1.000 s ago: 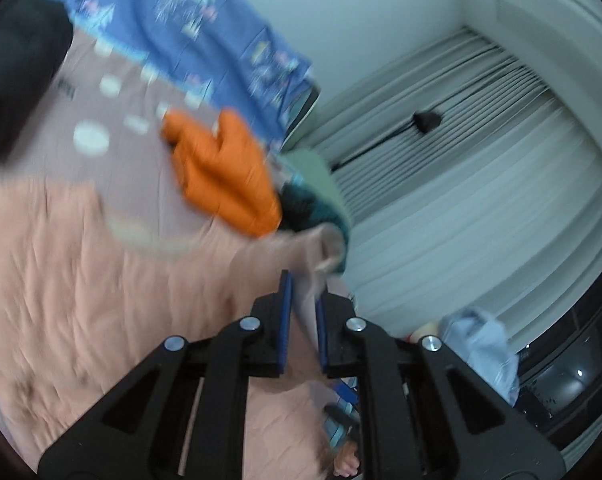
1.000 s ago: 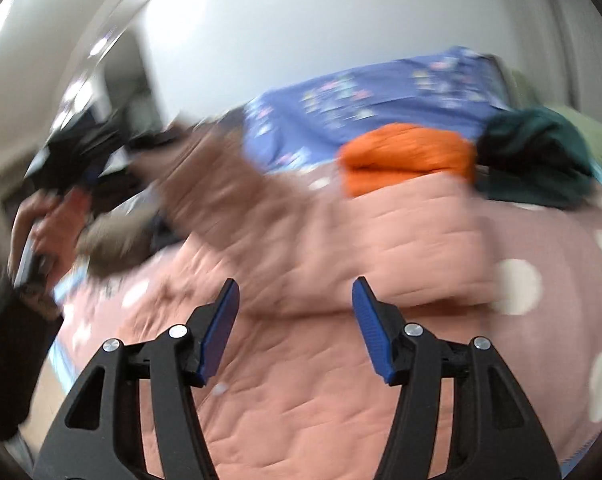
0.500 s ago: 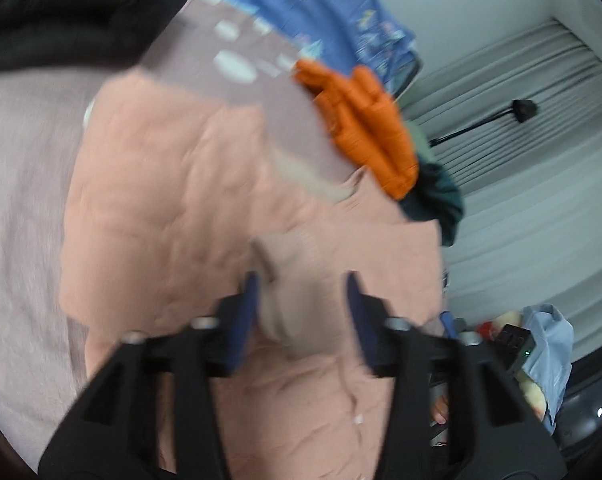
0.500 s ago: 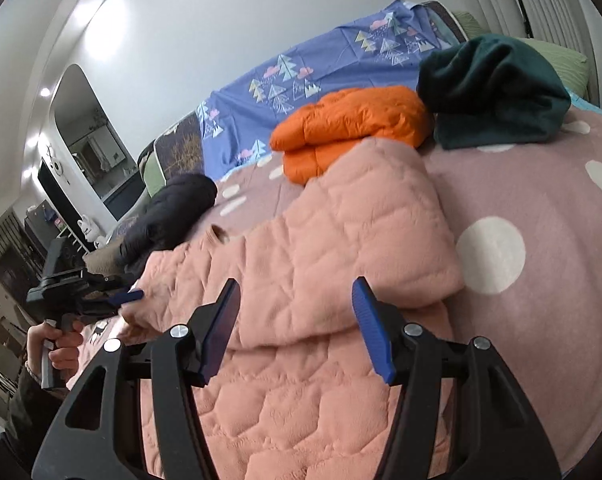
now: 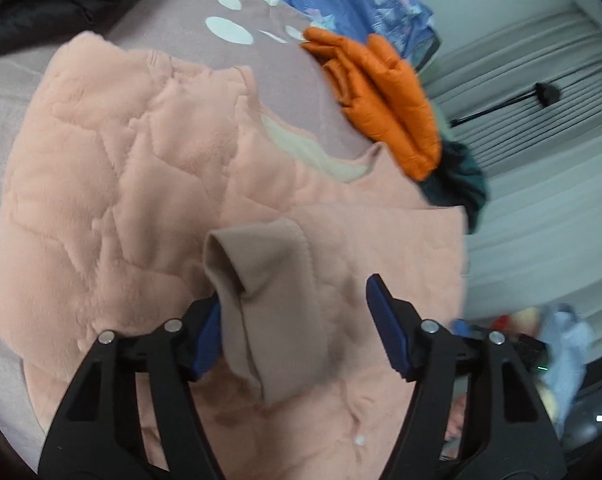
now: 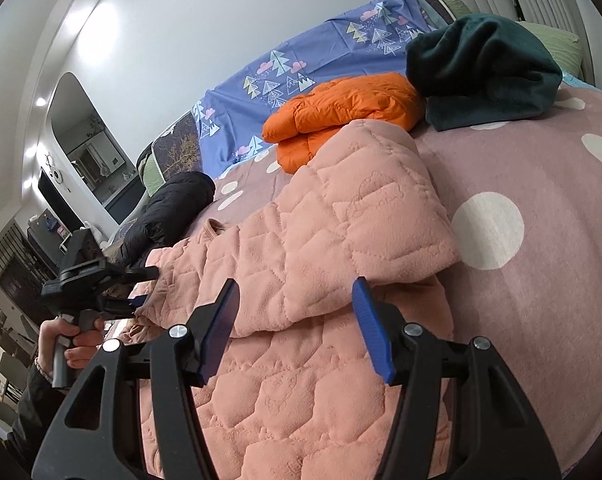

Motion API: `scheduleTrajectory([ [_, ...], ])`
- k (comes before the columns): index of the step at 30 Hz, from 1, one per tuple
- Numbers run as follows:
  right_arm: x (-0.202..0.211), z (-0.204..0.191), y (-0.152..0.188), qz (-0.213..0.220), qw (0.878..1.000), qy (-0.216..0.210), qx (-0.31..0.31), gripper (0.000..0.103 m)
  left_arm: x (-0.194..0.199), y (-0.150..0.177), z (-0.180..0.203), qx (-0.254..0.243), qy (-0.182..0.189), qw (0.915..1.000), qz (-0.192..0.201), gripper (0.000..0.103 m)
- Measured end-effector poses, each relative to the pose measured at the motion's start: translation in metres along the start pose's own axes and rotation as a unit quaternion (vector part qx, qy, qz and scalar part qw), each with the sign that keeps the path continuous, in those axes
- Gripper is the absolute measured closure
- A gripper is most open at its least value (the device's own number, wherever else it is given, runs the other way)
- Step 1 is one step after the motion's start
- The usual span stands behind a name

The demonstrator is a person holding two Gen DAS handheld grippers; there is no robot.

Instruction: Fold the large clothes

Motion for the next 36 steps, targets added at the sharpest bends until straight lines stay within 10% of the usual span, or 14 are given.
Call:
scheduleTrajectory([
  [9,0.002,0.011,0.003,0.004,1.0,0.001,-0.02,0.044,-0.002,0.006,0.003,0.008,0.036,0.9993,0.005,0.091],
  [20,0.013,0.016,-0.02,0.036,0.998,0.011,-0.046,0.044,0.071,-0.041,0.027,0.039,0.173,0.9811,0.077,0.092],
  [27,-0.024,0.006,-0.056,0.002,0.999,0.043,-0.011,0.073,0.074,-0.036,-0.029,0.068,0.121,0.9879,0.07,0.093],
  [36,-0.109,0.015,-0.045,-0.108,0.99,0.092,0.005,0.076,0.045,-0.019,-0.085,0.078,0.072,0.9928,0.057,0.092],
])
Point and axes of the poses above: each gripper's, at about its wrist camera, not at the fingertips, and x roughly against the way its jaws point, z to its right, y to its underside, the point moved 1 cm from there along -x, roughly the way its jaws point, and after that the axes turned 2 degrees about z, right-handed, at the moved point
